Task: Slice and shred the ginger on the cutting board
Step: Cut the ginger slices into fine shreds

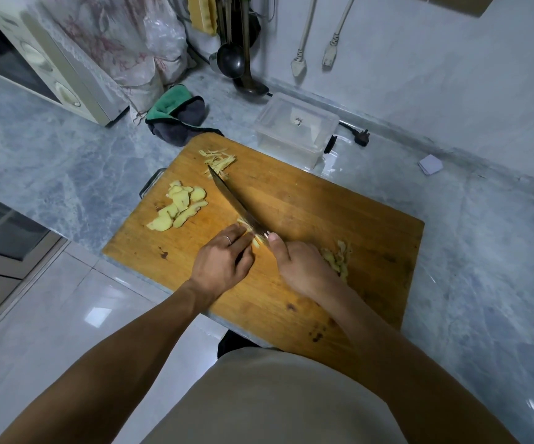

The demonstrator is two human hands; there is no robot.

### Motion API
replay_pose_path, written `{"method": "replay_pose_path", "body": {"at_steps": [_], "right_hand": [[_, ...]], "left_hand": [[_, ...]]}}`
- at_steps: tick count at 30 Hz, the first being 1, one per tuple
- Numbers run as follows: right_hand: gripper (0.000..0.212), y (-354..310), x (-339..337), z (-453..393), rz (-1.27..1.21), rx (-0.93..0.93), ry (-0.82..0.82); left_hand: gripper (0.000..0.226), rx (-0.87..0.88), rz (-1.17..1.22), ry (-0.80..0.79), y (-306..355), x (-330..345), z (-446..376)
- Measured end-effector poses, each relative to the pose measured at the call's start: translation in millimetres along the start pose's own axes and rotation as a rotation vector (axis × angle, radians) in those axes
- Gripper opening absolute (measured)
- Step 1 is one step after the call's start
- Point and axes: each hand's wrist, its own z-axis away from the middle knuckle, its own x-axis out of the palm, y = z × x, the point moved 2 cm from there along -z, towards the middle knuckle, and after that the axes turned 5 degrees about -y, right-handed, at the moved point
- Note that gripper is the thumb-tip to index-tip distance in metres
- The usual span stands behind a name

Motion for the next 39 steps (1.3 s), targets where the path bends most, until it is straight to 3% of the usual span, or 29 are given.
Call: {"method": "replay_pose_path", "body": {"at_steps": [4, 20, 28, 39], "right_hand": [[0.07, 1, -7, 5, 0.029, -0.001, 0.029], [0.072, 4, 13, 11, 0.013, 0.017, 0.071], [0.071, -4, 20, 9, -0.07, 0.075, 0.057], [0.063, -7, 28, 6, -0.154, 0.081, 0.078]], "left_hand": [[0.036, -0.049, 0.088, -0.013, 3, -6, -2], [0.04, 0.011, -0.024, 0.037, 0, 2, 1], [0.028, 0.013, 0.022, 0.088, -2, 1, -2], [0.034, 0.04, 0.031, 0.02, -8, 3, -5]]}}
